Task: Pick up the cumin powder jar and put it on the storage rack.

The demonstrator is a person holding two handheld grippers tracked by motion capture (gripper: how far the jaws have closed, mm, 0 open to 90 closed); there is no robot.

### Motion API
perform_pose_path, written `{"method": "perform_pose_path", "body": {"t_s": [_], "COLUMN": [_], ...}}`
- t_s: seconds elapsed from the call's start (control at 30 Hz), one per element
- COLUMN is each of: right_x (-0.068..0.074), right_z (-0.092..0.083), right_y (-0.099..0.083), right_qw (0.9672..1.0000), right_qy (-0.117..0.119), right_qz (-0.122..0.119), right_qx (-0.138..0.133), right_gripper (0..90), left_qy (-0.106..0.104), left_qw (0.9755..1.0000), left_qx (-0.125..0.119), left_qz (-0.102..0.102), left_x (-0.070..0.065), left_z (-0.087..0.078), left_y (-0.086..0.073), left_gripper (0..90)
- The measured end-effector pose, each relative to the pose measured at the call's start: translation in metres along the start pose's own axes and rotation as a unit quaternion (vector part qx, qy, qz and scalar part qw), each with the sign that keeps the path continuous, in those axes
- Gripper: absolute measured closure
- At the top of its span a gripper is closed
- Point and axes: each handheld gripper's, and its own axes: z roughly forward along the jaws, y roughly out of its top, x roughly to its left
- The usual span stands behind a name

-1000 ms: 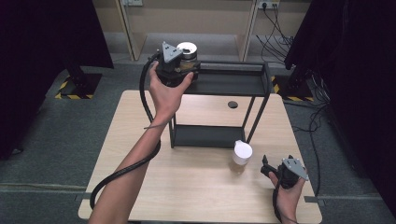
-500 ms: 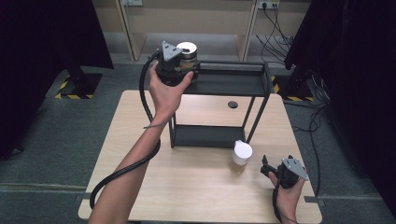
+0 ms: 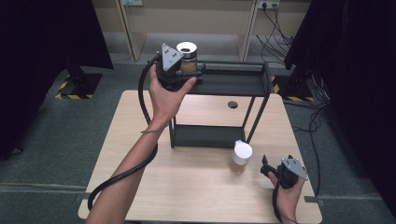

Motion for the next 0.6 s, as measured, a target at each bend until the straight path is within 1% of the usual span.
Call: {"method": "perform_pose_path", "body": {"t_s": [0.2,0.27,0.33,0.6], "right_x": [0.0,0.0,0.0,0.001], "right_z": [0.0,0.0,0.0,0.0], "right_y": [0.0,0.0,0.0,0.0], "right_qw": [1.0,1.0,1.0,1.0], "right_qy": [-0.001,-0.001,-0.001,-0.002], "right_qz": [0.0,0.0,0.0,-0.002], "right_qx": [0.0,0.0,0.0,0.001], "right_gripper": [2.8,2.8,2.8,2.8], "left_qy": [-0.001,0.0,0.004,-0.008], "left_qw": [0.9999,0.9999,0.9998,0.9999], "left_qx": [-0.009,-0.007,-0.001,0.002], "left_qz": [0.006,0.011,0.018,0.013], "left_x": [0.0,-0.002,-0.005,-0.005], "left_z": [-0.009,-0.012,-0.016,-0.033], "left_y": [0.0,0.0,0.001,-0.002], "left_gripper": [1.1,1.1,1.2,1.3]}}
